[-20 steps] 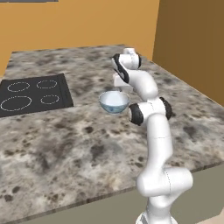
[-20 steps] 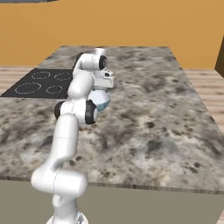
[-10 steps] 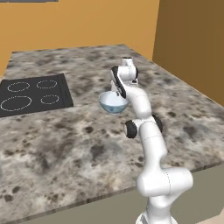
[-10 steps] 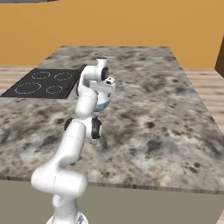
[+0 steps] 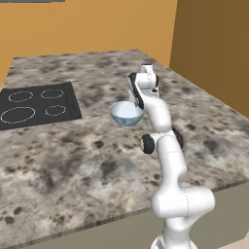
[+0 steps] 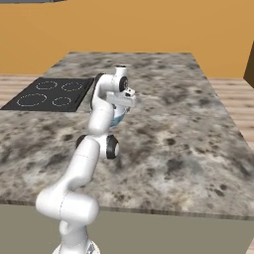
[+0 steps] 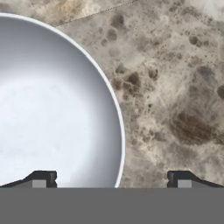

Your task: Pick the cup and bowl from the counter and place them on the counter next to the sink.

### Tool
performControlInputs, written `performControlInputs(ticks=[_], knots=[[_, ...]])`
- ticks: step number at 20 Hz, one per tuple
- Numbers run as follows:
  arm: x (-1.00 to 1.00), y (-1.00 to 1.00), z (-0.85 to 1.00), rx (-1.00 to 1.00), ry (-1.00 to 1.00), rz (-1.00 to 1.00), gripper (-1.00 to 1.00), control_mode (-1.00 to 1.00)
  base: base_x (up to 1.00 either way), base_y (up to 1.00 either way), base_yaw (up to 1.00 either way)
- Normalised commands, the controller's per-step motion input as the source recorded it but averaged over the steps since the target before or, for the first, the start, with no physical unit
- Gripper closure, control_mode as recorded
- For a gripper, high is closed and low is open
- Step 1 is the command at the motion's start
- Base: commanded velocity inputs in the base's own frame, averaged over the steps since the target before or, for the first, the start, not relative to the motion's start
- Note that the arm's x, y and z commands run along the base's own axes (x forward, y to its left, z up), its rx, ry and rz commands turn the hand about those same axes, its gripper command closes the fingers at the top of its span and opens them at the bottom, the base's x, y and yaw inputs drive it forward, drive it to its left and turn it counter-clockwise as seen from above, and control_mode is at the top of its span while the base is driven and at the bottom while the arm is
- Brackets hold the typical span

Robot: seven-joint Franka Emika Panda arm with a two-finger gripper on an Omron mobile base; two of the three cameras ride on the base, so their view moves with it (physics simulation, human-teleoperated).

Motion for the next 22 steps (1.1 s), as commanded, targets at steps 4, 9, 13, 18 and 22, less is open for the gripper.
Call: performControlInputs(ticks=[4,9,13,18,22], knots=[[-0.02,-0.24,0.41,0.0,0.11,-0.01,-1.0,-1.0,0.0,0.0,0.0],[0.0,0.0,-0.01,0.0,0.02,0.0,-1.0,-1.0,0.0,0.0,0.0],[0.0,0.07,-0.14,0.0,0.0,0.0,-1.0,-1.0,0.0,0.0,0.0],[0.05,0.12,-0.16,0.0,0.0,0.0,-1.0,-1.0,0.0,0.0,0.0],[0.15,0.09,-0.13,0.0,0.0,0.0,-1.0,-1.0,0.0,0.0,0.0]])
